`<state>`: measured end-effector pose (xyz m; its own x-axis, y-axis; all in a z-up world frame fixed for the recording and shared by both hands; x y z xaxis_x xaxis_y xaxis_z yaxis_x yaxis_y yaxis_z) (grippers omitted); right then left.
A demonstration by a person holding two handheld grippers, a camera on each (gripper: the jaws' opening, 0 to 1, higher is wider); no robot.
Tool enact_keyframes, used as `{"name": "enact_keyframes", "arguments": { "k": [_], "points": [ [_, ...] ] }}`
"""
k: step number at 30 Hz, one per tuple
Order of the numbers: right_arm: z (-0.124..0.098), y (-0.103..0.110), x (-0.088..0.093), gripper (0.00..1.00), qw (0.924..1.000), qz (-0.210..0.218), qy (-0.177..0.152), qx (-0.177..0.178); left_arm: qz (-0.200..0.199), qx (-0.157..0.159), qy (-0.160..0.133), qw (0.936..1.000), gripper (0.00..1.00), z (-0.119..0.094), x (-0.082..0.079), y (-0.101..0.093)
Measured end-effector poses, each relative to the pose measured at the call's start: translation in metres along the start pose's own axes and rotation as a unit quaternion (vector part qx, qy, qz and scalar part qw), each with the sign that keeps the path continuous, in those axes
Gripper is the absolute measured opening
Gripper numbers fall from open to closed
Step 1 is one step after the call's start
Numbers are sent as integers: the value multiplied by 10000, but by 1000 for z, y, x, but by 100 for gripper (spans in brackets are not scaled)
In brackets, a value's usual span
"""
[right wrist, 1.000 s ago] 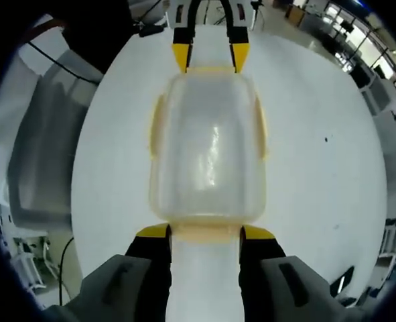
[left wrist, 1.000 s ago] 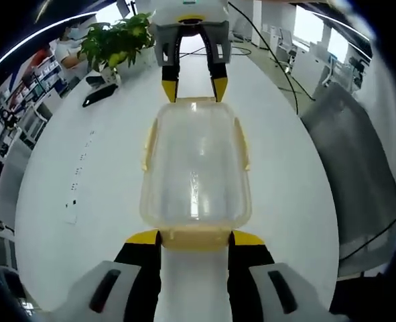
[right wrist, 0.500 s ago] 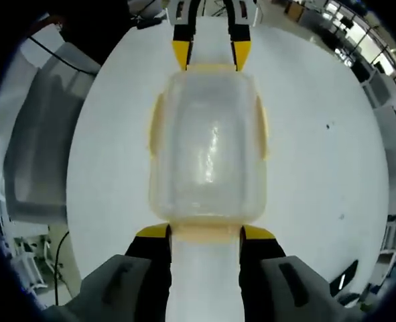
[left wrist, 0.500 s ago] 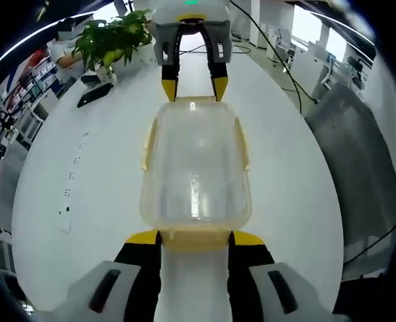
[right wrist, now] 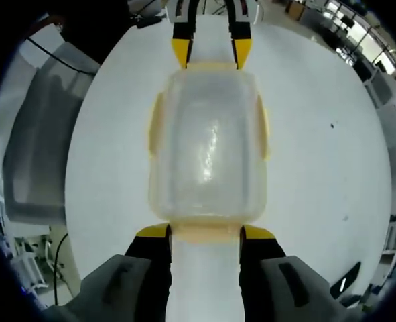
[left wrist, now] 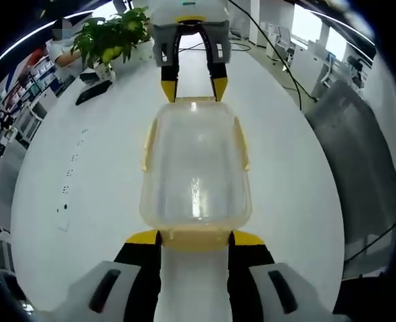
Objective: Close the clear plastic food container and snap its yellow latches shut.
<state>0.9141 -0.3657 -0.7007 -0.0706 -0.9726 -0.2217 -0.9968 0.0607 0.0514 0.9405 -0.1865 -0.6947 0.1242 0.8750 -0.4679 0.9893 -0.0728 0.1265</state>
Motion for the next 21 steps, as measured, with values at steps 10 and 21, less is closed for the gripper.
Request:
{"name": "enact_keyframes", "arguments": {
  "k": [10, 21],
  "points": [
    [0, 0, -1, 35, 10000, -41, 16, -28, -42, -20, -22, 10000, 32, 1, 0, -2],
    [-2, 1, -1, 36, 10000, -42, 51, -37, -9, -54, -27, 10000, 32, 1, -1, -1]
  ]
}}
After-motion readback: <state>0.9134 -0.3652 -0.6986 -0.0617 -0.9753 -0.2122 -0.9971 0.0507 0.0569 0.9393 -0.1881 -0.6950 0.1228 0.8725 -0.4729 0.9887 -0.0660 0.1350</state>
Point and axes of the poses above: the point that each gripper's makers call its tool centre point, and the gripper's own axes: z roughly forward along the fingers, y roughly to its left, x roughly out of its underside, the point moved 3 cm from there along -z, roughly backward along the fingers, and after that the axes turned 3 degrees about -x, right-handed, at the moved point
